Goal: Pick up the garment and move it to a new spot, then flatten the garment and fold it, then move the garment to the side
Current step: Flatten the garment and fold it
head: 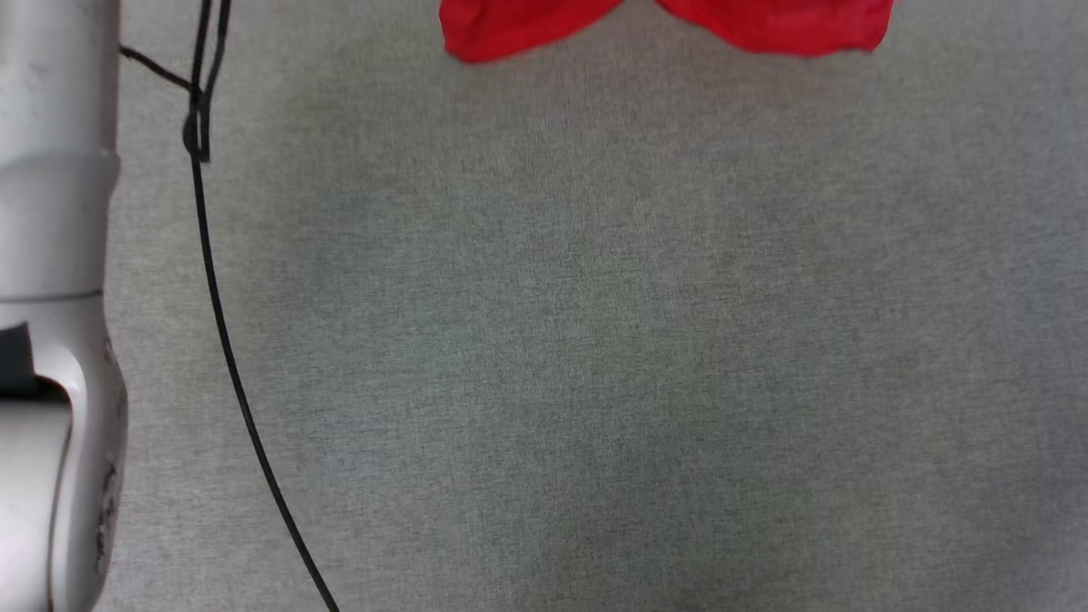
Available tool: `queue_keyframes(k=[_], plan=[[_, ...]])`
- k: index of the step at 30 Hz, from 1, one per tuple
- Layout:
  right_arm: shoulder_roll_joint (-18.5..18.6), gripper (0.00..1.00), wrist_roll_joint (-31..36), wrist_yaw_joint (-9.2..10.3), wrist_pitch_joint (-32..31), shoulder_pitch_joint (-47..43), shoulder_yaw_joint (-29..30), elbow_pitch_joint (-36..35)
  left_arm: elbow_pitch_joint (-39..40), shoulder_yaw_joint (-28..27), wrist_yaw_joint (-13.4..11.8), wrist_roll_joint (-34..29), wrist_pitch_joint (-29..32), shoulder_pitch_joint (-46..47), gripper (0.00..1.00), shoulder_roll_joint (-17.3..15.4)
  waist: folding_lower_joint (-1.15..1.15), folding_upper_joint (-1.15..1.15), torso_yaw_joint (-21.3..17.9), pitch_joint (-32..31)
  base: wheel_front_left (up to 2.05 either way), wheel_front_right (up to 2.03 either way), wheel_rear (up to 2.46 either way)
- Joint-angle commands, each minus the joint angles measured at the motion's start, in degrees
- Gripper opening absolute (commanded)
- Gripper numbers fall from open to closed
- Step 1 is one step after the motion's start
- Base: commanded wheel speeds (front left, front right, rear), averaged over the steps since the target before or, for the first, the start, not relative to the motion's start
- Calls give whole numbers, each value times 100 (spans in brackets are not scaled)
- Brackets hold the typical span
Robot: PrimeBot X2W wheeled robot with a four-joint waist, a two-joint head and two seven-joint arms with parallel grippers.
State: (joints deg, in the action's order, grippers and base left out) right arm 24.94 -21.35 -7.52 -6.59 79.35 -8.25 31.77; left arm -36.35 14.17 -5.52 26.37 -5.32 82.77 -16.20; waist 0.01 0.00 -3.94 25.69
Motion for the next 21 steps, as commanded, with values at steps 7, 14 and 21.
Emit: queue_keyframes(k=[7, 14, 21], plan=[[-147, 0, -257, 6, 425, 646, -514, 698, -579, -34, 59, -12, -284, 401, 0, 3, -1, 0, -47, 556, 0, 0, 0], [-363, 0, -690, 6, 771, 627, -979, 1509, -1321, -49, 220, 119, -583, 211, 0, 84, -1, 0, -36, 715, 0, 0, 0], [-595, 0, -1206, 5, 1031, 65, -1445, 2253, -2070, -149, 494, 327, -875, -294, 0, 199, -1, 0, -21, 431, 0, 0, 0]])
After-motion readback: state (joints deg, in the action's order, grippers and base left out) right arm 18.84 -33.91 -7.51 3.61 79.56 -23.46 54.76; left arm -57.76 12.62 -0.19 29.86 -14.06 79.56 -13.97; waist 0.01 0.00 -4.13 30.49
